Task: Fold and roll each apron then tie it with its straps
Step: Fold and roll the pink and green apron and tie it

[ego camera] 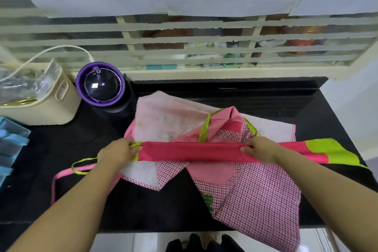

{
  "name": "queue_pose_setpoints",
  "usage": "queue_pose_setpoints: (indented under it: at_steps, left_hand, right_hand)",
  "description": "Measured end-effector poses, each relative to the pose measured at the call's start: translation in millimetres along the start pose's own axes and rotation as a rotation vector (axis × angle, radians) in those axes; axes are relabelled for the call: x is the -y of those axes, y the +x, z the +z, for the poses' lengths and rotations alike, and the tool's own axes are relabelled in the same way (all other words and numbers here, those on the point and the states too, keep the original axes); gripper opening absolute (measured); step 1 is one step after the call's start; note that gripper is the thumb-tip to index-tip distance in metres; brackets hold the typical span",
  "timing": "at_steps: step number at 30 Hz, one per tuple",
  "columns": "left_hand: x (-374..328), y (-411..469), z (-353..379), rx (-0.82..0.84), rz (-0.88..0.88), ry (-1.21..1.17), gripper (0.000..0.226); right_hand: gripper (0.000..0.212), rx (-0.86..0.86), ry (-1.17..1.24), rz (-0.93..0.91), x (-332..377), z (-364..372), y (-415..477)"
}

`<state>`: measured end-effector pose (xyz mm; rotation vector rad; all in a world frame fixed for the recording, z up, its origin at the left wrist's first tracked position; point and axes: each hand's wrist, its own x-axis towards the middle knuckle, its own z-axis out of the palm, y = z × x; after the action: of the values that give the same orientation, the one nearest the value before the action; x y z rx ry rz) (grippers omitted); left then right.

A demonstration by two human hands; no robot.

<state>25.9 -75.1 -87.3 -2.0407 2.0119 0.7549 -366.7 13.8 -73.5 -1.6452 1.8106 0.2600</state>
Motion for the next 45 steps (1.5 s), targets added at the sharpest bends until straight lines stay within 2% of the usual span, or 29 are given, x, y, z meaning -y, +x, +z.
queue_pose_setpoints:
  at_steps: [6, 8, 11, 13, 15, 17, 19, 21, 23, 25, 29, 32, 35, 38, 42, 45]
  left_hand:
    - [12.1, -7.6, 5.6, -0.254, -0.131, -0.341, 0.006]
    - [8.3, -8.8, 7.7, -0.274, -0.191, -0.309, 0.009]
    - [-5.5, -14.2, 12.3, -0.352, -0.253, -0.065, 0.03]
    - [-20.2, -19.7, 18.3, -0.561, -0.12, 0.069, 0.036]
    - [-47.6, -28.0, 27.2, -0.667, 0.147, 0.135, 0.041]
    - [-84.4, -40.8, 42.7, -0.578, 0.498, 0.128, 0.041]
    - [-121.0, -53.9, 64.2, -0.361, 0.815, 0.148, 0.039]
    - [-144.8, -64.4, 84.7, -0.15, 0.936, 0.317, 0.05]
    - [-152.1, -64.6, 99.7, -0.026, 0.936, 0.422, 0.067]
    - [-151.6, -59.9, 104.4, 0.047, 0.899, 0.443, 0.073]
    - [-147.3, -48.7, 109.2, -0.029, 0.894, 0.485, 0.068]
    - [-147.0, -47.9, 113.2, -0.006, 0.857, 0.485, 0.065]
    - [-147.4, -48.6, 111.0, 0.016, 0.851, 0.478, 0.066]
    - [-149.5, -49.6, 110.3, -0.036, 0.861, 0.456, 0.062]
    - [-155.7, -49.9, 110.4, -0.102, 0.871, 0.435, 0.055]
    - [-162.1, -51.1, 106.9, -0.063, 0.835, 0.432, 0.058]
  right_hand:
    - [0.035, 0.082, -0.064, 0.001, 3.4, -6.6, 2.7]
    - [0.036, 0.141, -0.065, 0.002, 4.1, -8.5, 1.8]
    - [0.036, 0.199, -0.073, -0.014, 5.7, -7.5, 0.9]
    - [0.037, 0.215, -0.062, -0.023, 6.4, -5.0, 2.1]
    - [0.036, 0.217, -0.024, -0.02, 6.3, -4.1, 4.2]
    - [0.035, 0.218, -0.008, -0.028, 7.0, -2.8, 5.9]
    - [0.034, 0.215, -0.003, -0.044, 6.2, 0.1, 7.7]
    - [0.033, 0.199, 0.032, -0.055, 4.7, 5.1, 9.7]
    - [0.034, 0.142, 0.066, -0.073, 0.8, 7.9, 9.3]
    - [0.04, 0.028, 0.016, -0.102, -3.3, 9.8, 4.5]
    - [0.054, -0.302, -0.199, -0.074, -24.3, 21.6, -18.0]
    - [0.066, -0.491, -0.315, -0.039, -57.2, 30.5, -30.8]
    - [0.068, -0.742, -0.41, -0.013, -88.3, 37.8, -31.3]
    - [0.062, -0.786, -0.393, 0.032, -110.5, 42.7, -29.0]
    - [0.043, -0.812, -0.3, -0.001, -120.9, 52.2, -18.5]
    - [0.037, -0.861, -0.244, 0.039, -120.1, 54.1, -17.3]
